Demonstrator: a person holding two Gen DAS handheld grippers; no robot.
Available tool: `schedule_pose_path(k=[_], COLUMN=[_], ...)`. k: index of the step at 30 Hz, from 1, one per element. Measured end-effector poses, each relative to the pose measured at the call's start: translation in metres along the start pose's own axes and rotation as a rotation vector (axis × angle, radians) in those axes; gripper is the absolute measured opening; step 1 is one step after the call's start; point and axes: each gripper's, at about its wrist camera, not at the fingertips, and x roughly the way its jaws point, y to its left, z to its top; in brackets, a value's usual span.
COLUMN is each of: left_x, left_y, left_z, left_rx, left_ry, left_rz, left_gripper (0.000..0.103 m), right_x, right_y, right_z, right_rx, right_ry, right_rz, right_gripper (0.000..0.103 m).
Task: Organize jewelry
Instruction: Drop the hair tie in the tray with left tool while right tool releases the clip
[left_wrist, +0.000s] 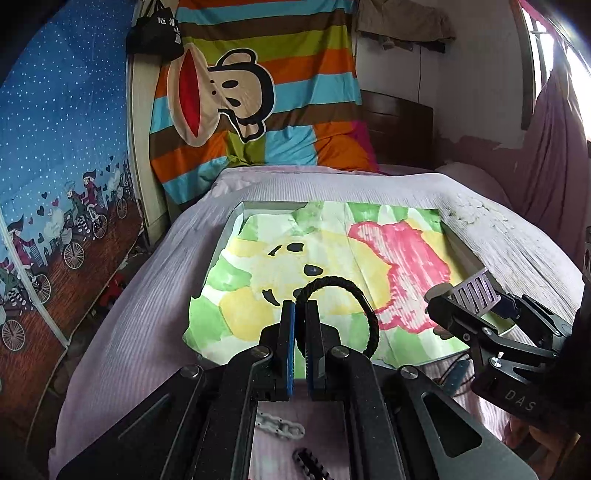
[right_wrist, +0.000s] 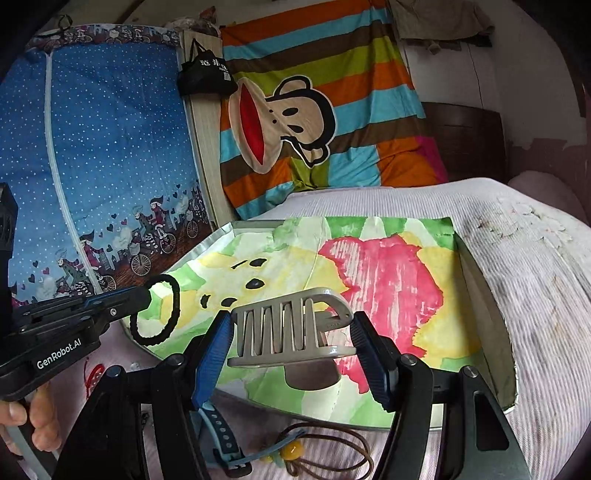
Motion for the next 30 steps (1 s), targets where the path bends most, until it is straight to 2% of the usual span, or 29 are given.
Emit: schedule_pose_path(k=[7,11,14,15,17,19,21,22,23,24,28,30], left_x=[0.039,0.048,0.046,0.044,0.040,0.036,0.028,0.023,0.016,0.009,-0.024,-0.039], left_y=[0.027,0.028,0.024,0.024,0.024,0.026,0.027,0.028,0.028,0.029,0.032,0.034], left_z=[-0.003,-0.008,-0.012,-0.013,-0.014,-0.015,-0.017,-0.018,-0.017,-0.018,-0.020,-0.022], left_rx=[-0.093,-0.109,-0.091,-0.086,-0.096,-0.118,-0.132,-0.135,-0.141,-0.149,-0.179,-0.182], left_ry=[0.118,0.155,0.142,0.139,0.128,0.119,0.099,0.080,0.060,0.037,-0.056,-0.082], left_rz=[-0.029,-0.024,0.001,0.005,-0.006,-0.017,-0.026,-0.029,-0.027,-0.024,-0.032,-0.025], left_gripper=[0.003,0.003,0.003,0.003,0.004,0.006,0.017,0.020,0.032,0.044,0.058,0.069], right_x=[0.022,0.021,0.018,0.016,0.009,0.000,-0.008,-0.012,-0.017,-0.022,-0.045,-0.059], right_y=[-0.022,-0.022,-0.022,-0.022,-0.022,-0.022,-0.020,-0.019,-0.017,-0.015,-0.003,0.002], right_z=[-0.013,-0.014,-0.015,-0.014,-0.013,-0.012,-0.011,-0.011,-0.011,-0.011,-0.011,-0.011], right_rx=[0.100,0.093,0.089,0.090,0.093,0.095,0.091,0.089,0.088,0.086,0.064,0.058], right_ry=[0.064,0.063,0.046,0.032,0.004,-0.025,-0.041,-0.049,-0.059,-0.072,-0.116,-0.145], right_rz=[0.009,0.006,0.013,0.018,0.015,0.016,0.009,0.004,-0.001,-0.003,-0.015,-0.024], right_gripper=[0.063,0.064,0.066,0.068,0.080,0.080,0.082,0.087,0.095,0.097,0.103,0.103])
